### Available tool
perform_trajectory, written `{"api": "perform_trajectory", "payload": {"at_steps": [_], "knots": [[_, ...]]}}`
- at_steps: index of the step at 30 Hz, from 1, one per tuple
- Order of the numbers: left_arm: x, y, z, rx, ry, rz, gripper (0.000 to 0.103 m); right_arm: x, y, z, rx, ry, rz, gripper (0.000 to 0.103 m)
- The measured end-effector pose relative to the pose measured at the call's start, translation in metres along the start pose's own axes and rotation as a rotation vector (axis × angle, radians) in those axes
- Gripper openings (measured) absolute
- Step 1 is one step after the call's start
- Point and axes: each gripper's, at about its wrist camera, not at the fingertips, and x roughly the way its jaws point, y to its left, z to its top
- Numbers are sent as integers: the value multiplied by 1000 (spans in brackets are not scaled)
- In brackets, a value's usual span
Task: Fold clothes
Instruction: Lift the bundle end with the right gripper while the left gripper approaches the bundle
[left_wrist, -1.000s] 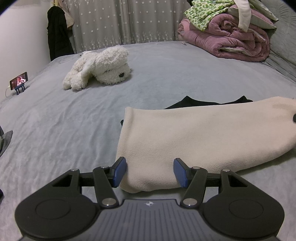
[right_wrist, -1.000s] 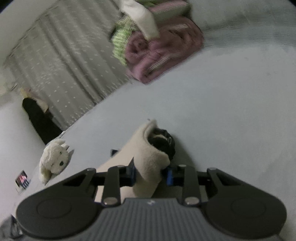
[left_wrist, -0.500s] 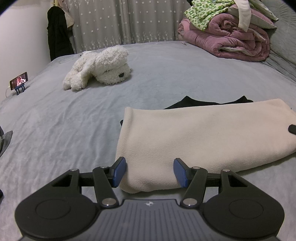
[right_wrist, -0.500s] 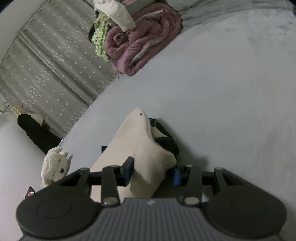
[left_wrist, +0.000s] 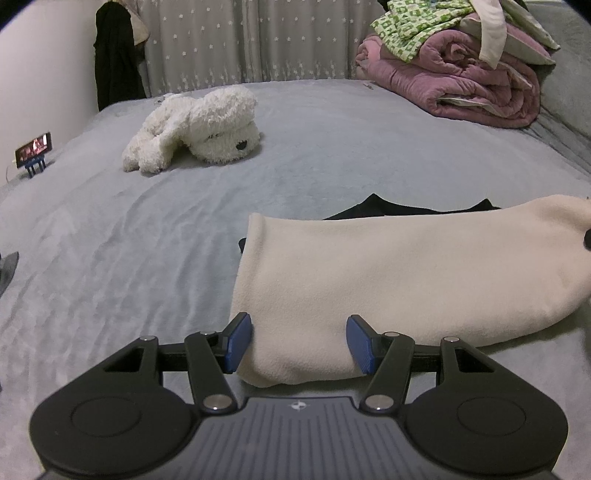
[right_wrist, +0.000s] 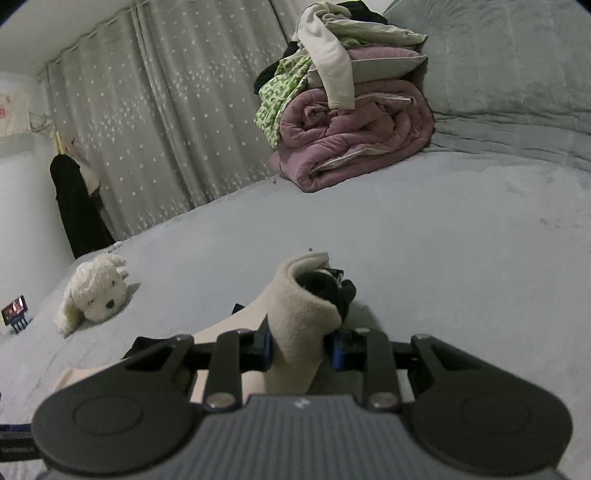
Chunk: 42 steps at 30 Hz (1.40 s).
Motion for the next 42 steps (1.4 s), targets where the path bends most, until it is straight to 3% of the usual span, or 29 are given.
{"api": "perform_trajectory", "payload": {"at_steps": [11,13,16,18,24,28,33,36,42], "knots": [[-9,32,15,-139,6,-68,57,-18,53,8,-131,-76,-49,24],[-3,44,16,-214,45,-109,57,-21,69,7,-190,-95,-48,24],[20,68,7,-408,170,-207,57,-25,96,4,-296,-125,-49,24],[29,82,1,-522,208,-249,57,-27,114,0,-367,-141,-52,24],[19,94,8,-538,168,-212,57,-30,156,-12,-476,-165,-50,23],[19,110,9,-608,174,-226,57,-30,183,-19,-527,-189,-44,23],[17,125,11,-661,164,-232,57,-31,226,-43,-600,-243,-46,22],[16,139,10,-725,168,-263,57,-25,257,-72,-681,-221,1,22],[15,165,10,-799,152,-235,56,-12,302,-131,-892,-176,57,22]]}}
